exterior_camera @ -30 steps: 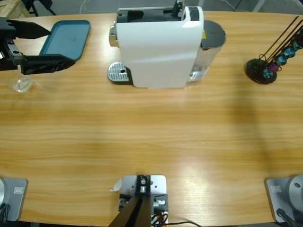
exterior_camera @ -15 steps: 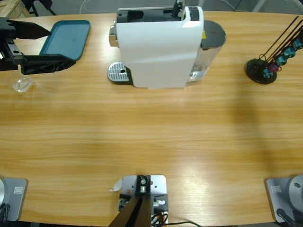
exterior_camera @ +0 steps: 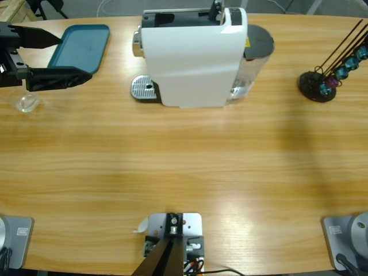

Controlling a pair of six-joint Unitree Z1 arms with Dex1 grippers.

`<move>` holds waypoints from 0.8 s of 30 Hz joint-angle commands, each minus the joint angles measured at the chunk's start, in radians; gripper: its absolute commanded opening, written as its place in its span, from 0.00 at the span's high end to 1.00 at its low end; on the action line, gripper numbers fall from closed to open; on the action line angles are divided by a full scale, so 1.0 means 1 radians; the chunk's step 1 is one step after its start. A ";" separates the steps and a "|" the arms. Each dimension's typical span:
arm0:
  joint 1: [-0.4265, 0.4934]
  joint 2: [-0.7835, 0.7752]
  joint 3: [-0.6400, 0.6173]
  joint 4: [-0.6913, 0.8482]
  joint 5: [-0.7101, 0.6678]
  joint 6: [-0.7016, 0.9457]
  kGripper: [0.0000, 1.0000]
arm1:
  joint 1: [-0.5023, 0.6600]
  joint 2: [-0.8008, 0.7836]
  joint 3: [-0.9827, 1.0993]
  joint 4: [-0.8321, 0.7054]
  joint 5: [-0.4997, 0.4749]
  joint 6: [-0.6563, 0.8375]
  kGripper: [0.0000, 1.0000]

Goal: Pour coffee

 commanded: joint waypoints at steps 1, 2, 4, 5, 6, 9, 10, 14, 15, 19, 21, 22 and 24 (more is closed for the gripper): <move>-0.007 0.010 0.045 -0.010 0.002 -0.015 0.00 | -0.019 0.032 0.041 -0.023 -0.021 0.013 1.00; -0.007 0.009 0.047 -0.010 0.002 -0.015 0.00 | -0.019 0.031 0.042 -0.024 -0.025 0.014 1.00; -0.007 0.009 0.047 -0.010 0.002 -0.015 0.00 | -0.019 0.030 0.042 -0.025 -0.032 0.017 1.00; -0.007 0.009 0.047 -0.010 0.002 -0.015 0.00 | -0.019 0.029 0.041 -0.025 -0.038 0.020 1.00; -0.007 0.009 0.047 -0.010 0.002 -0.016 0.00 | -0.019 0.024 0.040 -0.025 -0.046 0.021 1.00; -0.007 0.007 0.049 -0.010 0.001 -0.017 0.00 | -0.019 0.005 0.021 -0.021 -0.053 0.021 1.00; -0.007 0.007 0.050 -0.010 0.001 -0.017 0.00 | -0.018 -0.002 0.011 -0.015 -0.054 0.021 1.00; -0.007 0.007 0.057 -0.010 -0.001 -0.018 0.00 | -0.010 -0.020 -0.026 0.021 -0.066 0.021 1.00; -0.008 0.007 0.059 -0.010 -0.002 -0.019 0.00 | -0.007 -0.024 -0.048 0.036 -0.068 0.021 1.00; -0.020 0.001 0.073 -0.016 0.000 -0.024 0.00 | 0.002 -0.042 -0.113 0.089 -0.075 0.020 1.00; -0.024 0.001 0.077 -0.017 0.001 -0.031 0.00 | 0.003 -0.062 -0.122 0.109 -0.082 0.020 1.00; -0.025 0.001 0.078 -0.017 0.001 -0.031 0.00 | 0.003 -0.078 -0.126 0.121 -0.083 0.020 1.00; -0.025 0.001 0.078 -0.017 0.001 -0.033 0.00 | 0.004 -0.118 -0.137 0.157 -0.082 0.020 1.00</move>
